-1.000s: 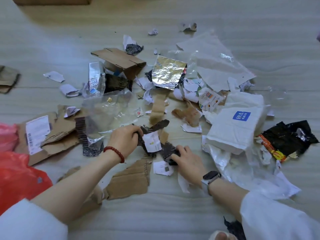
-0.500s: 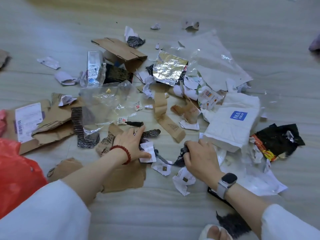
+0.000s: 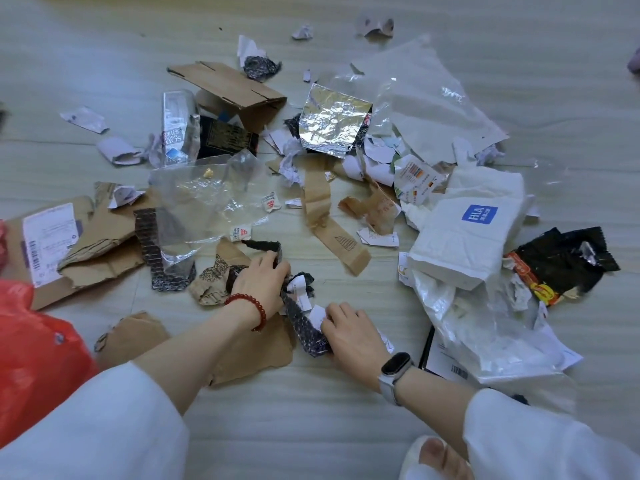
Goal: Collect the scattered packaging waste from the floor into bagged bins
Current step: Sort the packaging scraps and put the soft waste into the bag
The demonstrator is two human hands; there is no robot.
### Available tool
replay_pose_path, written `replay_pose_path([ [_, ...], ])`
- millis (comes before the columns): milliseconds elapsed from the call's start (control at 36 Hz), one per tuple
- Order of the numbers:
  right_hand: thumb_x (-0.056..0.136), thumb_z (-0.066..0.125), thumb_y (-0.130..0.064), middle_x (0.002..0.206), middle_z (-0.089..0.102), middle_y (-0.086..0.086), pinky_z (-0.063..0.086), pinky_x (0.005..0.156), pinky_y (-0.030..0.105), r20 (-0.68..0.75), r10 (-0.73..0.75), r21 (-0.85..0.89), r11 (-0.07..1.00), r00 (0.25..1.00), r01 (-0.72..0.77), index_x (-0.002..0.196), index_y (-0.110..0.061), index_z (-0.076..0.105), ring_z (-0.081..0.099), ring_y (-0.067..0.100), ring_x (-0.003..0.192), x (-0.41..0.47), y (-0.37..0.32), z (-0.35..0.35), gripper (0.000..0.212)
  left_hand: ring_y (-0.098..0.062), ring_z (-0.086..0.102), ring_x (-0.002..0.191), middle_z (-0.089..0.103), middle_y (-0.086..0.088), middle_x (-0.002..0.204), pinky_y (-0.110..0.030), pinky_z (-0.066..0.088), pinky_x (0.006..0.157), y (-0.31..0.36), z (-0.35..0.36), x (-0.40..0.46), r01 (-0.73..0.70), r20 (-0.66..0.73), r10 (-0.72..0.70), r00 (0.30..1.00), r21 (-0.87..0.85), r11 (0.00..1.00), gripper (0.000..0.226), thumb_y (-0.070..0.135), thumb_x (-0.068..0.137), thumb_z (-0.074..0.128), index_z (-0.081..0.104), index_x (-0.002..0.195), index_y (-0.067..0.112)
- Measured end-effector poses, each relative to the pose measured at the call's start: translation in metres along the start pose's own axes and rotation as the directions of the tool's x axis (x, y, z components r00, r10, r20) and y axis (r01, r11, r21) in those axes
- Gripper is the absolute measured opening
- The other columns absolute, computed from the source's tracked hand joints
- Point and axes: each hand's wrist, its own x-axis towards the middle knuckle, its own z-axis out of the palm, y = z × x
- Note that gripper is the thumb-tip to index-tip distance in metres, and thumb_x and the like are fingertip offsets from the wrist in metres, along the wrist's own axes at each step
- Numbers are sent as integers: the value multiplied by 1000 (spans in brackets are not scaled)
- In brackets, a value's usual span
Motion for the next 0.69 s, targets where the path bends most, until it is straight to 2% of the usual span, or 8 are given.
replay_pose_path([
  [83, 50, 54, -9, 76, 58, 4, 27, 44, 25, -42, -13, -8, 1000, 999, 13, 62, -13, 56, 51, 22, 60, 2, 0, -1, 13, -27, 37, 111, 46, -8, 115, -33, 39, 78, -1, 2, -1, -28, 4, 28, 1000, -1, 1000, 28, 7, 81, 51, 47, 108, 14],
  [194, 62, 38, -2, 73, 57, 6, 19, 42, 27, -96, -6, 1, 1000, 995, 6, 72, -11, 41, 50, 22, 57, 6, 2, -5, 14, -26, 41, 99, 49, -6, 96, -32, 38, 71, -7, 0, -1, -63, 8, 64, 998, -83, 995, 22, 5, 76, 54, 41, 90, 16],
  [250, 67, 33, -1, 68, 55, 4, 16, 41, 26, -82, -26, -9, 1000, 996, 25, 76, -12, 43, 48, 21, 54, 5, 2, -8, 17, -24, 41, 92, 46, -3, 85, -32, 37, 69, -12, -4, -2, -63, -32, 59, 998, -148, 987, 22, 8, 76, 57, 37, 83, 17],
  [306, 68, 30, 1, 67, 53, 4, 16, 39, 26, -51, -43, -10, 999, 998, 42, 85, -12, 56, 44, 20, 53, 4, 3, -7, 34, -22, 39, 85, 42, 1, 75, -31, 32, 64, -16, -11, -5, -55, -106, 33, 994, -220, 974, 22, 12, 78, 57, 36, 74, 18],
  [361, 65, 30, 3, 70, 51, 5, 17, 37, 24, -14, -40, -25, 999, 999, 39, 111, -17, 52, 44, 20, 53, 4, 6, -11, 54, -21, 36, 83, 39, 1, 67, -33, 30, 62, -18, -18, -9, -43, -169, -10, 986, -308, 950, 30, 12, 79, 56, 30, 66, 21],
  [472, 84, 28, 8, 103, 42, 13, 32, 51, 35, 101, -111, 120, 988, 989, 99, 142, -36, 13, 42, 27, 78, 0, 18, -27, 74, -22, 35, 80, 35, -1, 64, -32, 26, 58, -24, -30, -12, -2, -219, -120, 968, -484, 875, 33, 2, 78, 52, 28, 62, 18],
  [611, 88, 38, 0, 109, 40, 10, 19, 47, 30, 162, 10, 214, 976, 987, -45, 143, -44, 16, 40, 26, 79, -5, 33, -39, 74, -21, 33, 61, 34, -2, 69, -31, 23, 51, -31, -39, -13, 3, -269, -169, 948, -524, 852, 22, 0, 80, 50, 32, 71, 11],
  [694, 86, 42, 1, 114, 38, 7, 28, 58, 30, 145, 98, 199, 972, 985, -126, 141, -43, 26, 50, 30, 92, -10, 42, -47, 72, -20, 34, 67, 37, -4, 80, -27, 26, 52, -30, -41, -14, -31, -302, -158, 940, -537, 843, 17, -2, 79, 51, 38, 81, 9],
])
